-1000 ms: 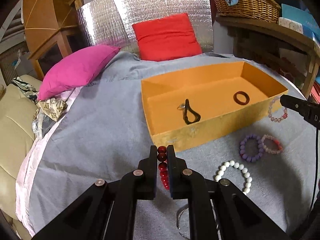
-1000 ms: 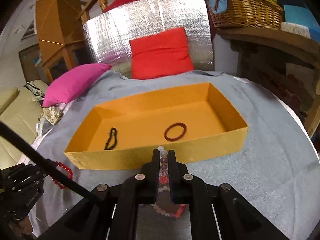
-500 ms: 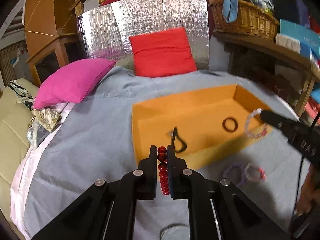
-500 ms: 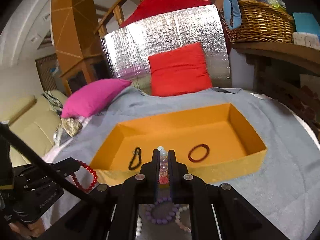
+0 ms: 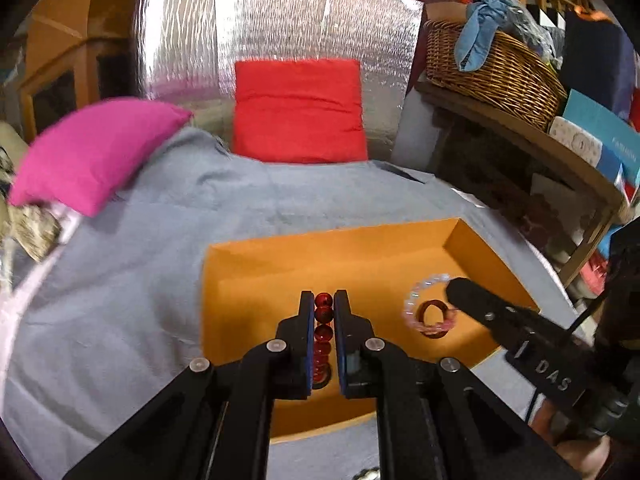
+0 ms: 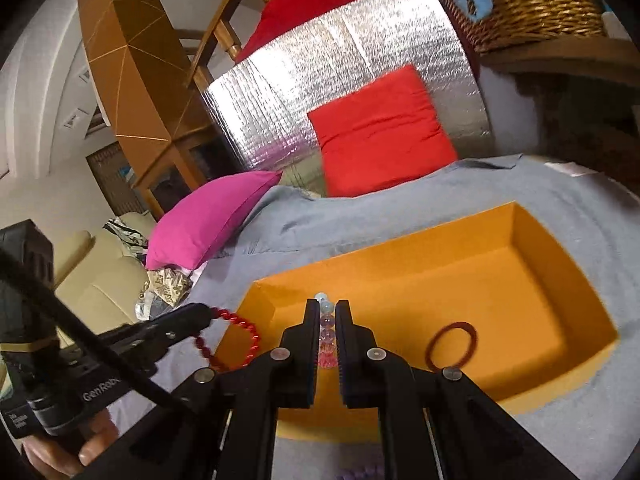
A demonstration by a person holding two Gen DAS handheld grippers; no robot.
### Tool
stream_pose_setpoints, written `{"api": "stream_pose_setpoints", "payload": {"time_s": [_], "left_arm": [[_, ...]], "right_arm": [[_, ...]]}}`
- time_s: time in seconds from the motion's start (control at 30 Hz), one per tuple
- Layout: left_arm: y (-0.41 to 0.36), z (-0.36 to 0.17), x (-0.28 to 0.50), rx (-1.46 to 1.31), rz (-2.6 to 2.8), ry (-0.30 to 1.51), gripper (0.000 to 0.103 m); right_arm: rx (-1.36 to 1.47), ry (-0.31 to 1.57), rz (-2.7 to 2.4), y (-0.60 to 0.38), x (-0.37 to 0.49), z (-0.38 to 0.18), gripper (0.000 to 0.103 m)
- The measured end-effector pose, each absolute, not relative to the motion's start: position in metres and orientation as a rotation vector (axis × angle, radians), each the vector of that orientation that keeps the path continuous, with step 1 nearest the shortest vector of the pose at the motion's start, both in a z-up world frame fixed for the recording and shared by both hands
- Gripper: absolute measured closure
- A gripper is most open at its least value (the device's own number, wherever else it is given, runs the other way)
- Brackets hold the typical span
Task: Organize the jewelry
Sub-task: 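Carry the red bracelet with the left tool while the right tool carries the pink bracelet into the box, then open both tools to drop the bracelets inside the orange box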
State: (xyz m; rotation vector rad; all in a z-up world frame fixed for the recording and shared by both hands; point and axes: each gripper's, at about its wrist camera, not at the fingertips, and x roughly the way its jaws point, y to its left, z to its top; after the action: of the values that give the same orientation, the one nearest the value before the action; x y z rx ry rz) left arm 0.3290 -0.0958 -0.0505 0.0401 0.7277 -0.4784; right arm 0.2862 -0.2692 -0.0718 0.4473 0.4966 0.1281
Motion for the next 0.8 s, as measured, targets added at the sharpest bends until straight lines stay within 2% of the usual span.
{"api": "stream_pose_setpoints", "payload": {"time_s": [0.33, 0.6, 0.63, 0.7, 0.73, 0.8], "left_arm": [[-0.123, -0.09, 0.353, 0.022, -0.542, 0.85, 0.093], [-0.138, -0.106, 0.354, 0.065, -0.557, 0.902, 0.091], [-0.136, -0.105, 0.354, 0.064, -0.555, 0.908, 0.089], [-0.13, -0.103, 0.353, 0.053, -0.541, 0.907, 0.079], [-0.126, -0.1, 0.352, 0.042, -0.536, 0.901, 0.072], [-0.116, -0.093, 0.349, 0.014, -0.531, 0.883, 0.068]], "right_arm": [[0.559, 0.668, 0.07, -0.293, 0.333, -0.108, 0.094], [0.628, 0.704, 0.044, -0.308, 0.341, -0.118, 0.091], [0.635, 0.701, 0.044, -0.309, 0.342, -0.117, 0.091], [0.661, 0.692, 0.048, -0.313, 0.34, -0.116, 0.073], [0.667, 0.678, 0.044, -0.315, 0.337, -0.114, 0.07], [0.66, 0.651, 0.034, -0.318, 0.331, -0.107, 0.069]]}}
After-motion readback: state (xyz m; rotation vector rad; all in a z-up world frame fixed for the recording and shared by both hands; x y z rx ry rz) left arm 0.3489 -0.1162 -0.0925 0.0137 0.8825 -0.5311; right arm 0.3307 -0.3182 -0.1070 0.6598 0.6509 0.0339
